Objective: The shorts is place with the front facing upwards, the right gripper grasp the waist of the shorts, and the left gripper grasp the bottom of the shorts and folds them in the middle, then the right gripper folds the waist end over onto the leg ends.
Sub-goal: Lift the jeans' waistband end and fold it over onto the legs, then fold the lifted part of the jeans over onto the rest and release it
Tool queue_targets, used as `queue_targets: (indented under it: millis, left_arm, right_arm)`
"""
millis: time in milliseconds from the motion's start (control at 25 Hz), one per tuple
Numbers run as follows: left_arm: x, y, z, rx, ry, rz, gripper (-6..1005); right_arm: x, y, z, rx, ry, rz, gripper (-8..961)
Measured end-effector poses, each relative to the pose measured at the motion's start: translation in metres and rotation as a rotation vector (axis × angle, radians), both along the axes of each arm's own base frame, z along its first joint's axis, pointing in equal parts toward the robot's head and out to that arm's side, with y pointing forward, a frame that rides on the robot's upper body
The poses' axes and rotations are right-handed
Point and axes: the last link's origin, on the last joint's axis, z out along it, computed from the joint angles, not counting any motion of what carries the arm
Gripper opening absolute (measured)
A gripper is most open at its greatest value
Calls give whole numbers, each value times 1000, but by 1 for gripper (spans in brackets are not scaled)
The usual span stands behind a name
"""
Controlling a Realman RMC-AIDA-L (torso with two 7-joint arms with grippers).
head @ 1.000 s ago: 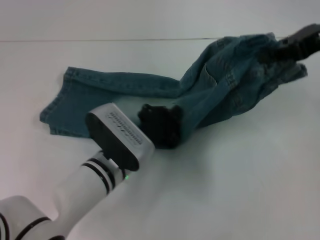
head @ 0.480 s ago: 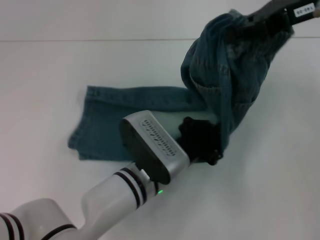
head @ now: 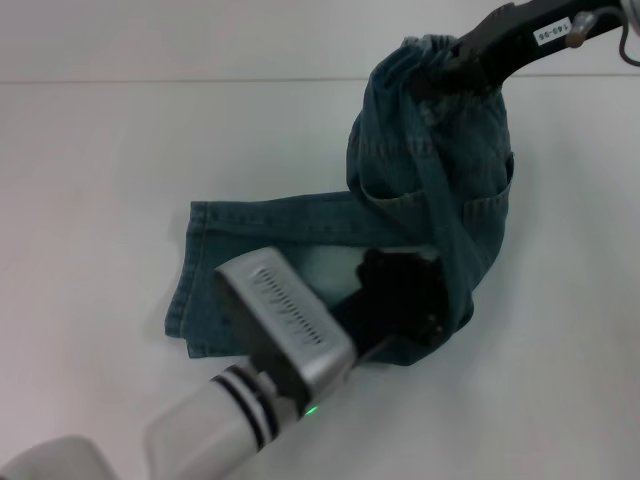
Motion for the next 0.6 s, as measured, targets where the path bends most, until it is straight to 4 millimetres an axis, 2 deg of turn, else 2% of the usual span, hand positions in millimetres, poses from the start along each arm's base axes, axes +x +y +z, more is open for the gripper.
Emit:
queue_targets:
  millis: [160,320,600]
  left_arm:
    - [-21,-5,13,67,-42,37,2]
    - [-48,-8,38,154,-139,110,2]
    - [-101,-4,99,357,-334,281,2]
  right_arm:
    - [2,4,-8,-10,-10,-2,65]
    - [-4,10,-21,-23,-22,13,65]
    - [-31,13,-65,-93,-96,112,66]
